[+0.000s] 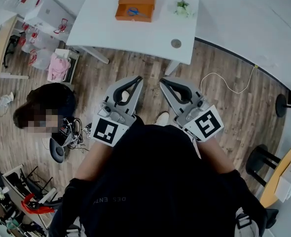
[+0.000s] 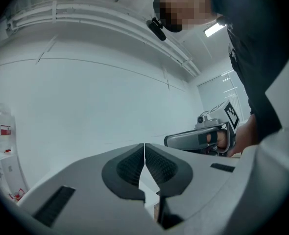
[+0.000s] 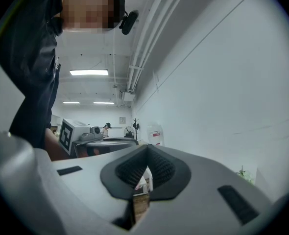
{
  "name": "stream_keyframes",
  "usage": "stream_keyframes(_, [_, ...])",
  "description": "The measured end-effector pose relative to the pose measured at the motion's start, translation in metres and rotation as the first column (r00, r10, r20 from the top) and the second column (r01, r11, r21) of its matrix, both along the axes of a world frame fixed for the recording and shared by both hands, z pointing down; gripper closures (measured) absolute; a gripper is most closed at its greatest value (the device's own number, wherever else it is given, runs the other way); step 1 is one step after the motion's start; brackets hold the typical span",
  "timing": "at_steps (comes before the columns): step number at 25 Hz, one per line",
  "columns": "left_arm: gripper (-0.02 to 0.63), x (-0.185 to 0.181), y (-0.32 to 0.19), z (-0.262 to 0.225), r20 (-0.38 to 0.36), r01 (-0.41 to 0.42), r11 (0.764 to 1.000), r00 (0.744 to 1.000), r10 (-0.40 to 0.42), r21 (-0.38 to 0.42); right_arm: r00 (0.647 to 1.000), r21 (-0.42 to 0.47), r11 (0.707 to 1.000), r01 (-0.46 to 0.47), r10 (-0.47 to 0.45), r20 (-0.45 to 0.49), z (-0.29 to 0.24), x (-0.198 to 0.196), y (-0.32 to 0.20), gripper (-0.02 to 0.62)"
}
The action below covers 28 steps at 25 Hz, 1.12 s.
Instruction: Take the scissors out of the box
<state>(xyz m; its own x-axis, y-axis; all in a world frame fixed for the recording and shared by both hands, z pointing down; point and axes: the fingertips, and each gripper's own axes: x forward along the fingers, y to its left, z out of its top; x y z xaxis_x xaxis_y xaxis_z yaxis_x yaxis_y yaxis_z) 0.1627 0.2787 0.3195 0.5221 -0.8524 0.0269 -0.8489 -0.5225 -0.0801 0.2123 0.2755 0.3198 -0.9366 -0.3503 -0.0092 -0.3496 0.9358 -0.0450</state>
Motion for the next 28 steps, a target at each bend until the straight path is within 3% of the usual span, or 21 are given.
stream_keyframes(13, [0.584,-0.130,-0.089,0.003,-0.024,-0.073,0.997,0.997,0.074,0.030,0.992,0.011,0.996,-0.084,0.085,-0.089,0.000,-0.128,-0.080,0.603])
stream_keyframes(17, [0.584,-0.169,-0.113,0.002,-0.018,-0.117,0.992,0.993,0.118,0.036,0.990,-0.022,0.994,-0.103,0.101,-0.101,0.009,-0.172,-0.103,0.603])
stream_keyframes(23, [0.584,-0.211,-0.136,0.008,-0.036,-0.175,0.985,0.984,0.175,0.015,0.980,-0.007,0.989,-0.148,0.146,-0.135,0.016,-0.224,-0.121,0.603])
stream_keyframes(28, [0.584,-0.228,-0.153,0.013,-0.047,-0.202,0.979,0.978,0.202,0.013,0.973,-0.027,0.982,-0.188,0.182,-0.140,0.022,-0.242,-0.137,0.603])
